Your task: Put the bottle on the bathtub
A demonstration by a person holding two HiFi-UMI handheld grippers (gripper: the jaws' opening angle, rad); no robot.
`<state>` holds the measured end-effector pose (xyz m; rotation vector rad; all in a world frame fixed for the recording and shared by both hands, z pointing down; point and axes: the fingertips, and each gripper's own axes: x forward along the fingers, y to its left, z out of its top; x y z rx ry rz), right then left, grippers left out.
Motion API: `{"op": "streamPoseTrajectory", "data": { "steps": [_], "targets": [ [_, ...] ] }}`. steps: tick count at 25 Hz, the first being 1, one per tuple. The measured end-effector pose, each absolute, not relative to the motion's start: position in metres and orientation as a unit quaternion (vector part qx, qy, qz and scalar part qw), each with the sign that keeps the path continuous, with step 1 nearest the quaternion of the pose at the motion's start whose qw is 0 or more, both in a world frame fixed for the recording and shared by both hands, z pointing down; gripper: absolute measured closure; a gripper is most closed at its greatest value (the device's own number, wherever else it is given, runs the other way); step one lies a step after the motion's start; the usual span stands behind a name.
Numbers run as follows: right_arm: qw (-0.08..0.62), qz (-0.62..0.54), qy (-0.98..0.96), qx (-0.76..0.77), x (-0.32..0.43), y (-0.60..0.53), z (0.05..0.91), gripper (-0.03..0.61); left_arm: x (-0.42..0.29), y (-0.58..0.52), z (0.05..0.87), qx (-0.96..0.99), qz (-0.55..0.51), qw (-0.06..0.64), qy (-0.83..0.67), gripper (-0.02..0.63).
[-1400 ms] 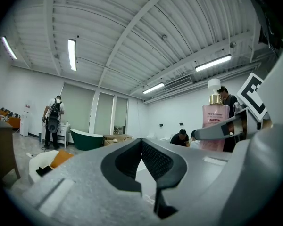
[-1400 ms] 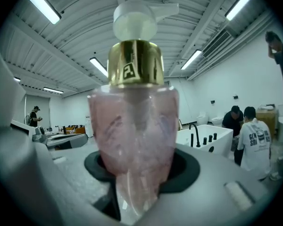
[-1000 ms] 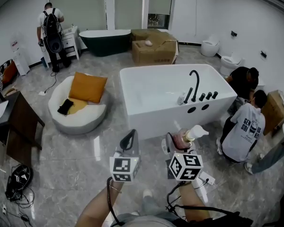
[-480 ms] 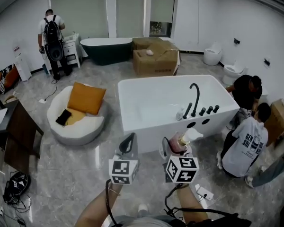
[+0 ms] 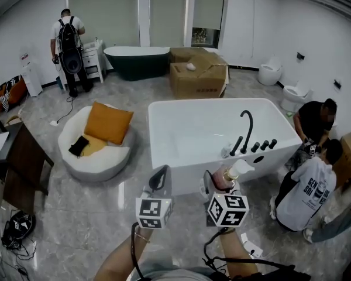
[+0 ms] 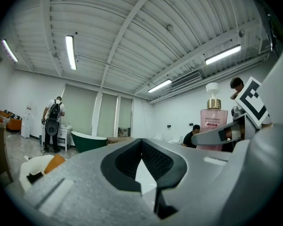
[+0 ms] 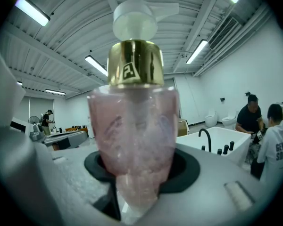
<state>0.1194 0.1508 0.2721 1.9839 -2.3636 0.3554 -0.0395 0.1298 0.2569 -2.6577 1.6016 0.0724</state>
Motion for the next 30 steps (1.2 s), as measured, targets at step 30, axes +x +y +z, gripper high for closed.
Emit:
{"op": "streamPoseTrajectory", "data": {
  "steps": [30],
  "targets": [
    [0.038,0.104,-0.748,0.654,0.115,-0.123,0.259,0.364,-0.036,-0.163,0.25,-0.871,0.04,-0.008,0.49,0.606]
  ]
}}
